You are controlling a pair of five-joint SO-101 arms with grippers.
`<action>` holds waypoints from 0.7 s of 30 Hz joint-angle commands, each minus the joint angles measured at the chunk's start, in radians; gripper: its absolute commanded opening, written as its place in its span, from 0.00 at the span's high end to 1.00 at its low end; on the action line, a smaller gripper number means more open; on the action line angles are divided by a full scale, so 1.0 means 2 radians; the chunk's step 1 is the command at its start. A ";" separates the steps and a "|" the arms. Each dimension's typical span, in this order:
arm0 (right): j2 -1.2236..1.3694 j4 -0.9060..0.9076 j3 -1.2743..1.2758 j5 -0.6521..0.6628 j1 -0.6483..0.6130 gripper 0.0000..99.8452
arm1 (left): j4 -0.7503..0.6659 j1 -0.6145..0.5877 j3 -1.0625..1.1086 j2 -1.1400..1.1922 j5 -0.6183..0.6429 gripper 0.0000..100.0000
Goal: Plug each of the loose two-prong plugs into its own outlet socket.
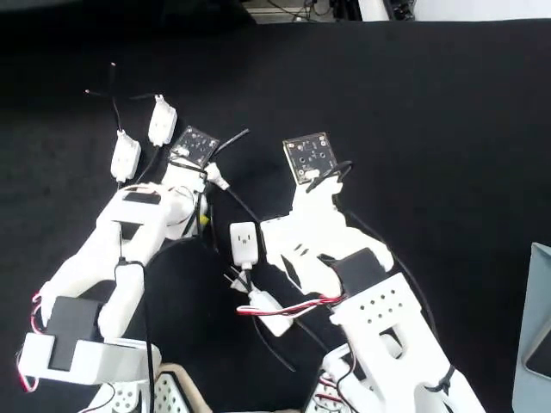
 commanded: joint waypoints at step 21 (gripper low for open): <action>-0.008 -0.017 0.003 -0.005 0.005 0.96 | 0.009 -0.125 -0.026 -0.085 0.086 0.61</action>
